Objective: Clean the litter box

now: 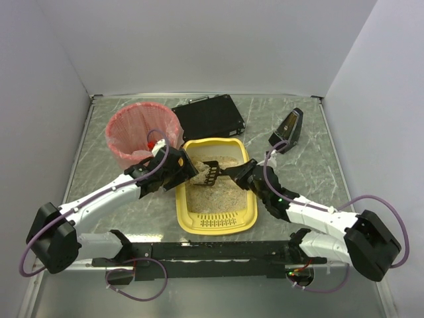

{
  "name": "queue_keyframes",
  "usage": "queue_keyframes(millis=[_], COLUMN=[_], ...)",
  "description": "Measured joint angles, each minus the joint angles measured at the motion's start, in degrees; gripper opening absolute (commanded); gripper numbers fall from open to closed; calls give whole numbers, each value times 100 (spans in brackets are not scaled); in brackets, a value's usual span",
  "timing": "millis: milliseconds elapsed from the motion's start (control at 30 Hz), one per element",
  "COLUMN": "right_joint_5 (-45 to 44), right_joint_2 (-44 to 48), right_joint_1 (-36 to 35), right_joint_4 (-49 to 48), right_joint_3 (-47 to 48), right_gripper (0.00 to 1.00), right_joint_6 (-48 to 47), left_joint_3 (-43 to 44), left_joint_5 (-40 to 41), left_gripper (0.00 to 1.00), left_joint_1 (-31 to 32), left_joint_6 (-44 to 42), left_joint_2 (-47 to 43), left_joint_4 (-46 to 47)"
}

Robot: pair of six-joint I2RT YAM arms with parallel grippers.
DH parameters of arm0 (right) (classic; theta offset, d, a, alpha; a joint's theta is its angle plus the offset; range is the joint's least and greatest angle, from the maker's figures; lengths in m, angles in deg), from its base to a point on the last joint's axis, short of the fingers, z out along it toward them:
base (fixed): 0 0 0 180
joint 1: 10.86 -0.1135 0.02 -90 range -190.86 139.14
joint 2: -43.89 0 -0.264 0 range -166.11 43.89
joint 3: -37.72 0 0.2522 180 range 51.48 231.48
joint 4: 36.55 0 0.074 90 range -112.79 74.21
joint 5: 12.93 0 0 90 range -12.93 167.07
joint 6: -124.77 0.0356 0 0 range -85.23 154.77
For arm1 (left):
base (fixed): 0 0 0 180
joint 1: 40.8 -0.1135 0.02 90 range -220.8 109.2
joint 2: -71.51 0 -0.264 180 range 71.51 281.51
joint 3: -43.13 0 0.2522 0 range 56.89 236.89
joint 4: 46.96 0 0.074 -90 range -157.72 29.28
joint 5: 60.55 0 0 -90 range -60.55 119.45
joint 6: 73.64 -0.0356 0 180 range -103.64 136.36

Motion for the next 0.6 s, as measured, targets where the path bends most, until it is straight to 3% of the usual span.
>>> queue_keyframes(millis=[600], right_joint_5=[-129], right_joint_2=[1679], right_joint_1=[181], right_joint_4=[417], right_joint_3=[-739], right_gripper=[0], right_joint_6=[208], left_joint_3=[79], left_joint_5=[-70], left_gripper=[98], left_joint_1=[0], left_joint_6=[42], left_joint_2=[-236], left_joint_4=[63])
